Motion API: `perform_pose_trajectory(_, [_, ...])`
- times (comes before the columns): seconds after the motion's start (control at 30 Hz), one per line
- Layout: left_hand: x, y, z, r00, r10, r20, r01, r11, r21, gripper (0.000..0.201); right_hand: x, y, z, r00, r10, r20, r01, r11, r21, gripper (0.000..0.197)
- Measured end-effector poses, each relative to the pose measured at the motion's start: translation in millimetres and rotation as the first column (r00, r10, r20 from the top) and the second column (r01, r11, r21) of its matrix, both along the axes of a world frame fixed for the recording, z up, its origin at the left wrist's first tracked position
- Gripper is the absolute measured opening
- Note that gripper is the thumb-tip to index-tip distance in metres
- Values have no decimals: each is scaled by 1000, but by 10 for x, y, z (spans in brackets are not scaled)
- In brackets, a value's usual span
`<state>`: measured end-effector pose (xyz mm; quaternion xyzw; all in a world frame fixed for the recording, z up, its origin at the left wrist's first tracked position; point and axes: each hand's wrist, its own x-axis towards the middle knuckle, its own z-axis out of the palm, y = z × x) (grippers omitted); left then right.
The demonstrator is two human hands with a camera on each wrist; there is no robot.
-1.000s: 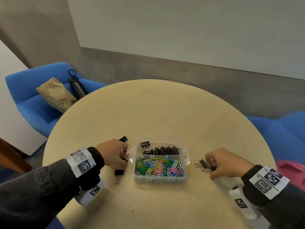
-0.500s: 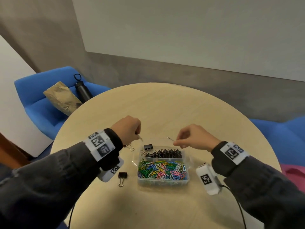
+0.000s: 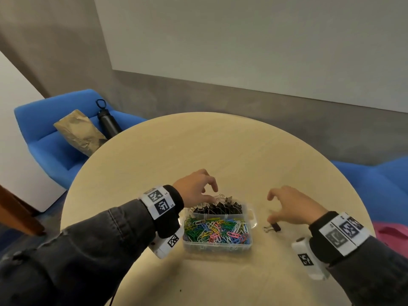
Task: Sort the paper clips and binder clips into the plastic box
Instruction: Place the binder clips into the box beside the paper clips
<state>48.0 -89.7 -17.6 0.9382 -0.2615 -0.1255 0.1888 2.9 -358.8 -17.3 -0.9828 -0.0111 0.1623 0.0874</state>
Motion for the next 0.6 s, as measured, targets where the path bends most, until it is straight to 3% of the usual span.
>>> perform_pose_trajectory(0.1, [-8, 94, 61, 998, 26, 57, -26, 1000, -8, 25, -97, -52, -145, 996, 21, -84, -23, 999, -28, 45])
perform_pose_trajectory(0.2, [11, 285, 94, 997, 68, 26, -70, 996, 63, 28, -139, -69, -228, 999, 46, -27, -45, 998, 53, 25])
perform_pose_trajectory(0.3, [-2, 521, 93, 989, 147, 6, -147, 983, 114, 30, -129, -86, -230, 999, 35, -19, -33, 991, 128, 17])
perform_pose_trajectory(0.43, [-180, 787, 68, 983, 184, 13, -183, 967, 179, 31, -9, -65, -201, 995, 2, 103, -11, 996, 90, 8])
perform_pose_trajectory(0.5, [-321, 878, 19, 986, 158, -59, -141, 963, 229, 39, 61, -46, -157, 992, -6, 123, -3, 997, 78, 7])
perform_pose_trajectory(0.6, [-551, 941, -94, 973, 148, -174, -100, 961, 260, 53, 78, 8, -145, 998, 47, -42, -47, 999, -5, 26])
